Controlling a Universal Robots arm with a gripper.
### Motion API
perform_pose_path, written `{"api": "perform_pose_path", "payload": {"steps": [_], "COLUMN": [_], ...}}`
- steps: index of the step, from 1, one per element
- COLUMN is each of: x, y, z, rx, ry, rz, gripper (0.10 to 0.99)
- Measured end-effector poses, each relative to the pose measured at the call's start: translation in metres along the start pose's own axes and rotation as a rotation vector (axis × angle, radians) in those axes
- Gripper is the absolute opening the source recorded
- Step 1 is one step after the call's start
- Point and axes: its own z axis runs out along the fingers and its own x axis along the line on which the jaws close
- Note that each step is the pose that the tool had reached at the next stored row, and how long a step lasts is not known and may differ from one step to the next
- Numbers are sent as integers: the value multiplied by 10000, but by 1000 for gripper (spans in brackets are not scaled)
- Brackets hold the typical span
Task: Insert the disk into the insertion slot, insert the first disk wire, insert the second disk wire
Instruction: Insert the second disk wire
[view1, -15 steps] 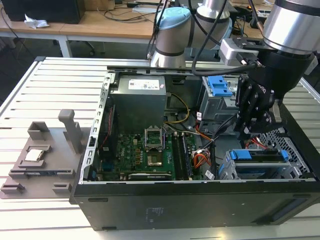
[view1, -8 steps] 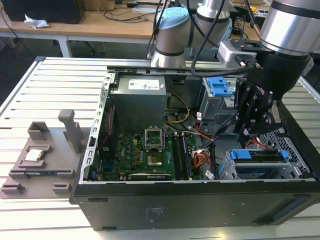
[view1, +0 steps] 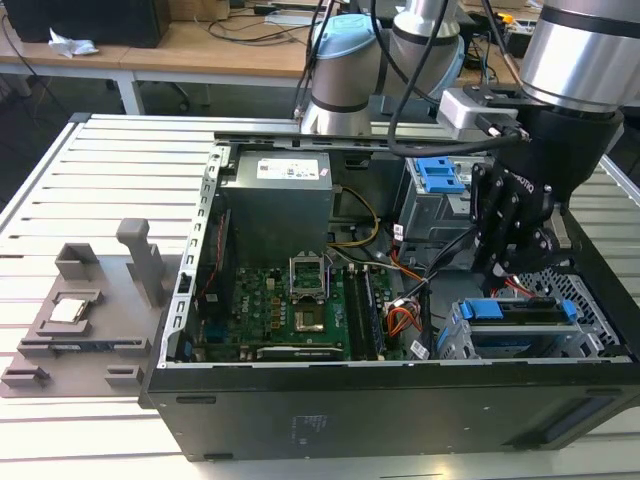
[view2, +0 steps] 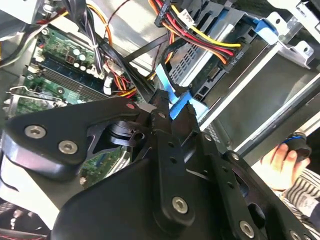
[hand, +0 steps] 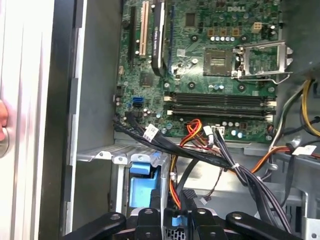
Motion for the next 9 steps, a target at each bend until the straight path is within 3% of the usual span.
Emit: {"api": "perform_pose_path", "payload": {"steps": [2,5,9], "x": [-3,-3,-9], "y": [-9,-10,-28], "z": [0,3,41], "rx": [6,-4,-3], "ry": [149,284,289], "rz": [-91,-87,-87], "gripper": [302,302,302]}}
